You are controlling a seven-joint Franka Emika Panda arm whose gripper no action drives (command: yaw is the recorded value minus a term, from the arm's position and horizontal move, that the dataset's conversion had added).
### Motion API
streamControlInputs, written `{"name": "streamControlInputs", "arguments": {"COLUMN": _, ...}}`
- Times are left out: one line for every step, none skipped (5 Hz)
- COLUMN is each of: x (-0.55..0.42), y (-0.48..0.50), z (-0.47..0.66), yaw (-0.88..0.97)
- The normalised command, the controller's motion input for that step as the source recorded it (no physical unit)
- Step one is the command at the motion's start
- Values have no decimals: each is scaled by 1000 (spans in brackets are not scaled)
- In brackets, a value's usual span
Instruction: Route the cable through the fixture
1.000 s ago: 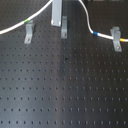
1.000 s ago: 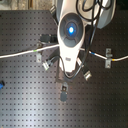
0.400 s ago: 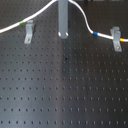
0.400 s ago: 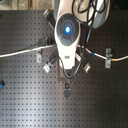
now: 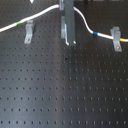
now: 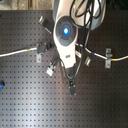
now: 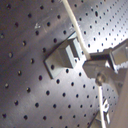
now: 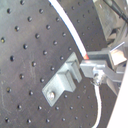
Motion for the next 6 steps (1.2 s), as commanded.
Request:
{"name": "streamControlInputs", "arguments": {"x": -275, "y": 4, "z": 296, "yaw": -231}}
{"name": "streamControlInputs", "arguments": {"x": -268, "y": 85, "z": 227, "yaw": 0}}
{"name": "streamControlInputs", "arguments": {"x": -237, "y": 166, "z": 214, "yaw": 0}}
{"name": "streamControlInputs", "arguments": {"x": -151, "y": 225, "z": 326, "yaw": 0}}
{"name": "streamControlInputs", "arguments": {"x": 0, "y": 1, "z": 17, "yaw": 0}}
{"name": "streamControlInputs", "arguments": {"x": 2, "y": 4, "z": 103, "yaw": 0}}
